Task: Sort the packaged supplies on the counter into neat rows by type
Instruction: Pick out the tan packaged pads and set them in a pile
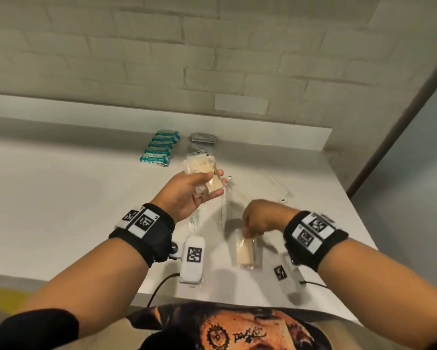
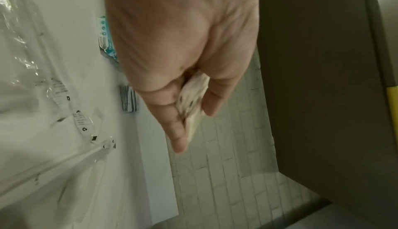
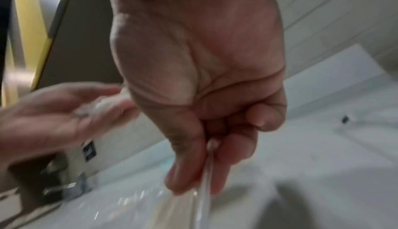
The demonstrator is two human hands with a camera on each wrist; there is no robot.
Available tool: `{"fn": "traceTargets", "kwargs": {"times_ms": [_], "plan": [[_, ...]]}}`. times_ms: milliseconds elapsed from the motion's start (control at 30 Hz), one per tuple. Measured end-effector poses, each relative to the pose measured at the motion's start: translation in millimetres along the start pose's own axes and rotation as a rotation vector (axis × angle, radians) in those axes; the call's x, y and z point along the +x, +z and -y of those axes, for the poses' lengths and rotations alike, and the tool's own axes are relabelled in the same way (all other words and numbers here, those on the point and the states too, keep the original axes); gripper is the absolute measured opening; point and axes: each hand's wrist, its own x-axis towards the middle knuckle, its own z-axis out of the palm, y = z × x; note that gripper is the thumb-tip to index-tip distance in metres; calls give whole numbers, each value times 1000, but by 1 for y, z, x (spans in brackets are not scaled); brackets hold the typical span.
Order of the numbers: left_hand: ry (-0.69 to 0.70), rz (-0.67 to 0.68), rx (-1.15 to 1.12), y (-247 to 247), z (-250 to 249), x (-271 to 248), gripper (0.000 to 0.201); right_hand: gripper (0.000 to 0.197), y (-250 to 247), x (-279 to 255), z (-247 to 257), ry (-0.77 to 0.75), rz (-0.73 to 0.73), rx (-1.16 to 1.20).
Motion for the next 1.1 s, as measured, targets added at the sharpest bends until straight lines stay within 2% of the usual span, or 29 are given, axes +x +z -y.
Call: {"fn": "traceTargets", "kwargs": {"times_ms": [67, 167, 200, 267, 333, 433, 500, 567, 600, 667, 700, 767, 800, 900, 967, 1100], "plan": [[16, -48, 38, 0, 3, -2, 19, 23, 19, 6, 7, 15, 8, -45], [29, -132, 44, -3, 5, -3, 10, 21, 13, 5, 9, 5, -172, 20], [34, -154, 48, -5, 5, -3, 7, 26, 4, 3, 8, -9, -268, 132], [33, -169, 64, -5, 6, -3, 5, 32, -15, -3, 7, -69, -416, 567], [24, -144, 84, -4, 7, -2, 10, 24, -32, -10, 10, -182, -426, 900], [16, -66, 114, 0, 8, -2, 17, 10, -38, -13, 15, -298, -452, 1004], [14, -43, 141, 2, 7, -1, 21, 18, -40, -9, 14, -298, -555, 1050], [-26, -72, 152, 3, 6, 2, 31, 22, -43, -7, 9, -310, -672, 1034], [-68, -103, 135, 2, 4, 3, 38, 21, -43, -5, 5, -329, -751, 948], [-150, -131, 89, 2, 2, 5, 44, 14, -44, -3, -3, -386, -891, 611], [-167, -124, 77, 4, 2, 4, 37, 10, -43, -3, -5, -431, -924, 427], [-140, -125, 114, 5, 3, 5, 17, 8, -39, 0, -9, -508, -909, 250], [-103, -141, 159, 5, 4, 6, 15, 11, -39, -1, -9, -503, -856, 299], [16, -159, 301, 3, 7, 10, 23, 28, -47, -4, -7, -373, -659, 712], [56, -144, 395, 3, 8, 12, 28, 34, -52, -3, -5, -317, -564, 884], [76, -106, 498, 1, 11, 15, 27, 12, -60, 1, 0, -232, -514, 711]]}}
